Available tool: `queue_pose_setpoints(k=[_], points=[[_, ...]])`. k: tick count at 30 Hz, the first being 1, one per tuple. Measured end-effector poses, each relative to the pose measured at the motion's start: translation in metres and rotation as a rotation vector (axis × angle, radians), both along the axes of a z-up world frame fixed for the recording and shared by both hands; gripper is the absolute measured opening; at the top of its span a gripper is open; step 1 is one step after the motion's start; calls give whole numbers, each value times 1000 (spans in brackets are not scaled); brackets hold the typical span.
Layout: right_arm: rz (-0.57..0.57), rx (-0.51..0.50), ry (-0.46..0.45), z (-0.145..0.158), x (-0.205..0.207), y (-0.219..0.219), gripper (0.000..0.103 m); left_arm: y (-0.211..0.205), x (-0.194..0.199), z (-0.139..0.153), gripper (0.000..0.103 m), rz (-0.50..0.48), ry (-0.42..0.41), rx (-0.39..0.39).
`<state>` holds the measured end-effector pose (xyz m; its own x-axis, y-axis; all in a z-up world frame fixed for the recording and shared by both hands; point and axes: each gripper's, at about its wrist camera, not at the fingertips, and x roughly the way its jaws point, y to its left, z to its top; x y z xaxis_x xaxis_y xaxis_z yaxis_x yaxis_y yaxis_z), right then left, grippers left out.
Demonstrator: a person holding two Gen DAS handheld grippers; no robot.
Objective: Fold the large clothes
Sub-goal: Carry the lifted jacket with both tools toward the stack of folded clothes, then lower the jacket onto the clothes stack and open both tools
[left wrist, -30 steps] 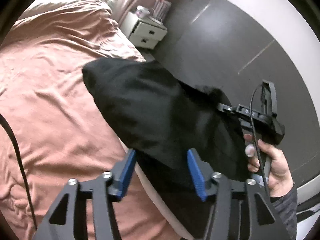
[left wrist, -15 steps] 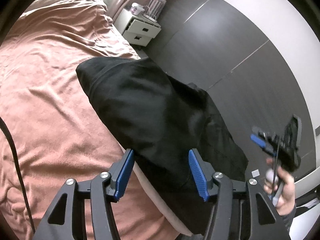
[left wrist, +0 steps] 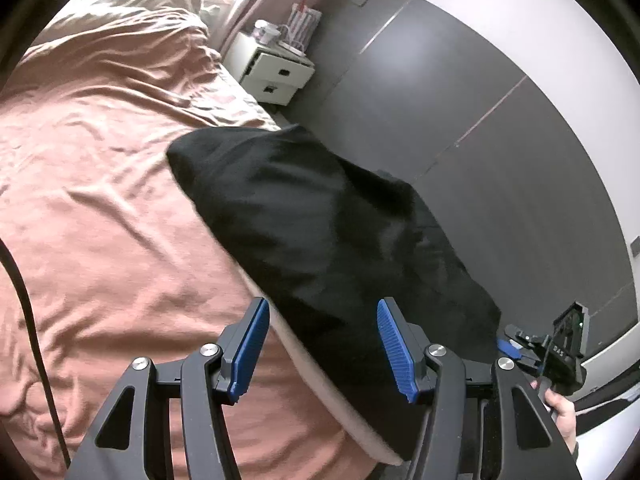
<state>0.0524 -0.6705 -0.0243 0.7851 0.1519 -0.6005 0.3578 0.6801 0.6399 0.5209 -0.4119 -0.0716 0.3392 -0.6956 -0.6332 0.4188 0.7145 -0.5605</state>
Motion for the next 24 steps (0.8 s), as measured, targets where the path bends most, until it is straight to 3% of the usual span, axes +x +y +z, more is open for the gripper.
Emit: queue_pose_setpoints(k=[1,3,4,6,13,21,24], points=[[-5,-3,-6,0,3,-5,59,2,2,-2,57,5,5,2],[-2,7,-22,-4,9,-11,28,6,6,-7,57,13,19,-8],[10,19,-28,-7,13,-15,24,7,9,-8,57,12,24,-25],[12,17,-45,-9,18,-22,5,4,14,-9,57,-1,30,-66],[-42,-38,-87,-2,21,-37,2,-20,38,0,57,-24,-8,-66],[-132,-24,-93,-8,13,-65,2,-45,62,6,57,-50,-22,-69],[-154,-17,-77,-14,11,-54,2,-59,68,5,57,-74,-25,-52]])
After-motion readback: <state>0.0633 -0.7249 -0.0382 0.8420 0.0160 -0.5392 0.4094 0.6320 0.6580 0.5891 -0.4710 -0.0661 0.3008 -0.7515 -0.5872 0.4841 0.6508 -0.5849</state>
